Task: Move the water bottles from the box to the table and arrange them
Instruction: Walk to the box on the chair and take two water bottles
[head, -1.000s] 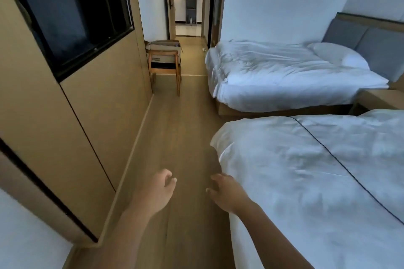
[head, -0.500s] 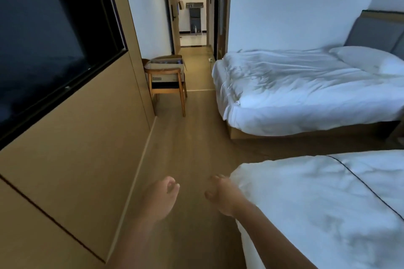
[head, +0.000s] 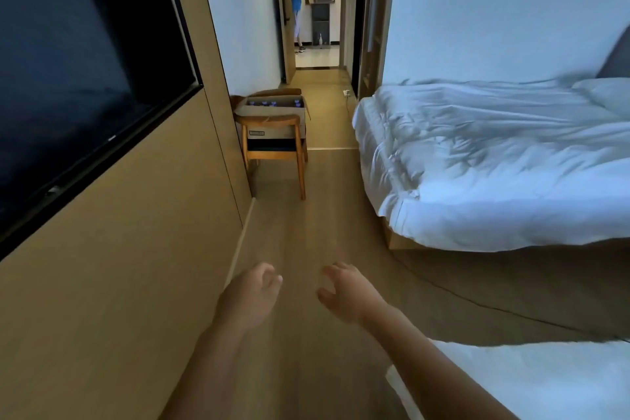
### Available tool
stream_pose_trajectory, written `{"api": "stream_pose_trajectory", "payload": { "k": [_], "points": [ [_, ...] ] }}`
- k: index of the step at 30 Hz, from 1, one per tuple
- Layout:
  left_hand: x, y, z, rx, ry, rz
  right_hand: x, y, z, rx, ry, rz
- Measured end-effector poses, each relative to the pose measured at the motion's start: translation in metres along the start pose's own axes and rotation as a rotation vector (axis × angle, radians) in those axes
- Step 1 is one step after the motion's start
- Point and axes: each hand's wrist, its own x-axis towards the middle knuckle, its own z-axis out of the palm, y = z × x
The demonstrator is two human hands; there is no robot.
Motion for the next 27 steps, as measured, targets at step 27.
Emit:
{"api": "stream_pose_trajectory", "payload": {
  "k": [27],
  "points": [
    [0.657,0.058,-0.068,0.057,0.019,0.051,0.624,0.097,-0.151,0.036,0.023,0.079]
  ]
}}
